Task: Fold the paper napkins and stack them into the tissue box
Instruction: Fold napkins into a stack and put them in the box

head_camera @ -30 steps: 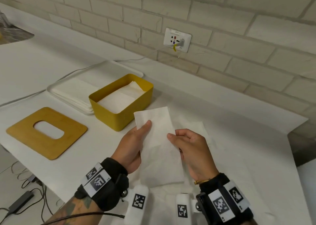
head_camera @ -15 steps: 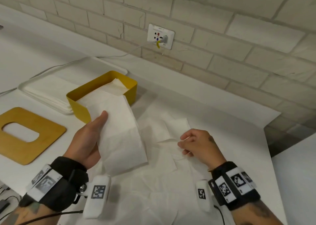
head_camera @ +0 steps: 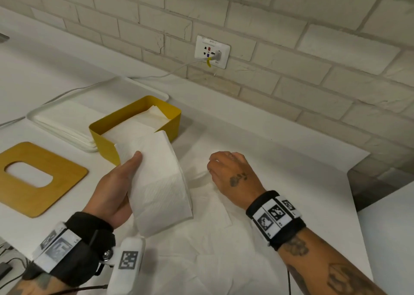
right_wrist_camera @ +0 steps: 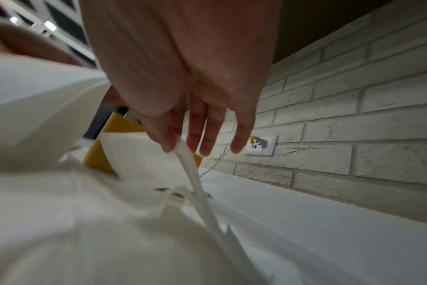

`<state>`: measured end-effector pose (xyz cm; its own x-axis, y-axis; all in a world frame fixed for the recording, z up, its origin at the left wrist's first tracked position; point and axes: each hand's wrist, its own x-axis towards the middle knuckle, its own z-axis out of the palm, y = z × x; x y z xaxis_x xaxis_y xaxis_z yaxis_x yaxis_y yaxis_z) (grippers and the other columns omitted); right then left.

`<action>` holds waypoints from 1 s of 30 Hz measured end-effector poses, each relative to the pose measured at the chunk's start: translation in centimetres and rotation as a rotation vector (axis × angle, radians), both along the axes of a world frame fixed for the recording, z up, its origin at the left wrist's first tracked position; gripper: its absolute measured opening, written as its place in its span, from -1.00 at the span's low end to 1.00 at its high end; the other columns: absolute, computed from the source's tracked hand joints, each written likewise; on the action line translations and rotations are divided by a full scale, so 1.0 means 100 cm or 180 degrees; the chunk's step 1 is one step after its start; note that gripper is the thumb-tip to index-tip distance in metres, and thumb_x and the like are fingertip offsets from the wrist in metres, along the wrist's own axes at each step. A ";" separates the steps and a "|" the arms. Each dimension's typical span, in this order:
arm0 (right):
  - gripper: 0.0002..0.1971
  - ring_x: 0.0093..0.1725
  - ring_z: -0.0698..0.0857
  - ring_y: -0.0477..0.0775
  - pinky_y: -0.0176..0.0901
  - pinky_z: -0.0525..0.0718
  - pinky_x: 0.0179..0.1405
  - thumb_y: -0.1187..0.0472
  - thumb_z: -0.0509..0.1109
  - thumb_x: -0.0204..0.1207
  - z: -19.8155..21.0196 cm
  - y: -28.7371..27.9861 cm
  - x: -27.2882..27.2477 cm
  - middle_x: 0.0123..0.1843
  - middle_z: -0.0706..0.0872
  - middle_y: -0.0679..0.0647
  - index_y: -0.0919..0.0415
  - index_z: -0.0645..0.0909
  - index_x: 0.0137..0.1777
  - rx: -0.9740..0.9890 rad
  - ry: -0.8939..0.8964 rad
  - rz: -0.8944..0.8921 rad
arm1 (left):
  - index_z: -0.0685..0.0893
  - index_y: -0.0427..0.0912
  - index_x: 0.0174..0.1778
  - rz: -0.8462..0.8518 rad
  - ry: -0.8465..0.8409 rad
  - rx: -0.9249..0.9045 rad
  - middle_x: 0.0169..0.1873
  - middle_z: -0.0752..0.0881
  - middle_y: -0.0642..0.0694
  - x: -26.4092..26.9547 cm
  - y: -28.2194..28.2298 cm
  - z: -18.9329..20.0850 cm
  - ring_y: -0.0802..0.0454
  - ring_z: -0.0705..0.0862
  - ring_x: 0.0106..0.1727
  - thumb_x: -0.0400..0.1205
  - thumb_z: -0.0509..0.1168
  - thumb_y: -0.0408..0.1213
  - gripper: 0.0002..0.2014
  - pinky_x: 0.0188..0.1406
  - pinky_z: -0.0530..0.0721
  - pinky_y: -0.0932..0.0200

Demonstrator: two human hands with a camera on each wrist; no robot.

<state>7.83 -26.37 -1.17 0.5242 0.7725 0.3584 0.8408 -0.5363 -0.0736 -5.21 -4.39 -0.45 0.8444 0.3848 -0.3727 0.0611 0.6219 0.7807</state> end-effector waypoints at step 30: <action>-0.81 0.02 0.85 0.14 -0.02 0.77 0.02 0.27 0.40 0.65 0.073 0.006 -0.046 0.10 0.87 0.20 0.17 0.68 0.23 0.2684 0.4464 -0.0101 | 0.63 -0.15 0.48 -0.0545 -0.0517 0.0047 0.26 0.81 -0.21 0.013 -0.042 0.013 -0.17 0.83 0.21 0.81 0.17 -0.05 -0.61 0.00 0.85 -0.05</action>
<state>3.19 -25.72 6.08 0.7947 0.5997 -0.0938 -0.1425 0.0340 -0.9892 -3.95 -8.63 0.82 0.9462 0.2352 -0.2222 0.0377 0.6018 0.7977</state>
